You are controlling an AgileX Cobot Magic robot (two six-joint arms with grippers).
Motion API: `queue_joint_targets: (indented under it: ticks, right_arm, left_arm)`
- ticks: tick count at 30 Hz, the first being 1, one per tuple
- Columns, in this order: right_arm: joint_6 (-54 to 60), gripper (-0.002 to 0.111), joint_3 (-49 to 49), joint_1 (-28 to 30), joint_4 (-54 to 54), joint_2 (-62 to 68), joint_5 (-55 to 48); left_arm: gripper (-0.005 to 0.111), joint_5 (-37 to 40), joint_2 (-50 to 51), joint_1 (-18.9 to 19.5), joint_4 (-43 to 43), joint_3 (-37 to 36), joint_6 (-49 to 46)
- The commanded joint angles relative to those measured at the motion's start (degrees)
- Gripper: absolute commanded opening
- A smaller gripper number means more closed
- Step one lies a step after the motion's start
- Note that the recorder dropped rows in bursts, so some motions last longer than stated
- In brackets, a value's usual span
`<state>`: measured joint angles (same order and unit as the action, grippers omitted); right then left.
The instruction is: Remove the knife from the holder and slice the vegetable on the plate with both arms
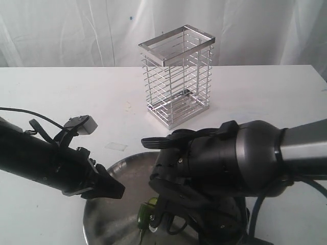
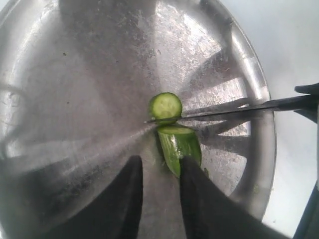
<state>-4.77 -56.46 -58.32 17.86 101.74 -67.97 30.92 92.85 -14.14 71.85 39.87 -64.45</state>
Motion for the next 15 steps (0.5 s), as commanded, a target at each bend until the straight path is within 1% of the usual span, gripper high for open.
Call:
queue_joint_targets:
  ticks: [1,9,15]
  right_arm:
    - [0.6,0.000,-0.3,0.1,2.2,-1.9,-2.0]
    - [0.6,0.000,-0.3,0.1,2.7,-2.3,-2.0]
    - [0.6,0.000,-0.3,0.1,6.8,-2.2,-2.0]
  left_arm:
    - [0.035,0.7,-0.7,-0.3,0.2,-0.5,1.0]
    - [0.035,0.7,-0.7,-0.3,0.2,-0.5,1.2]
    - [0.035,0.6,-0.7,-0.3,0.2,-0.5,1.3]
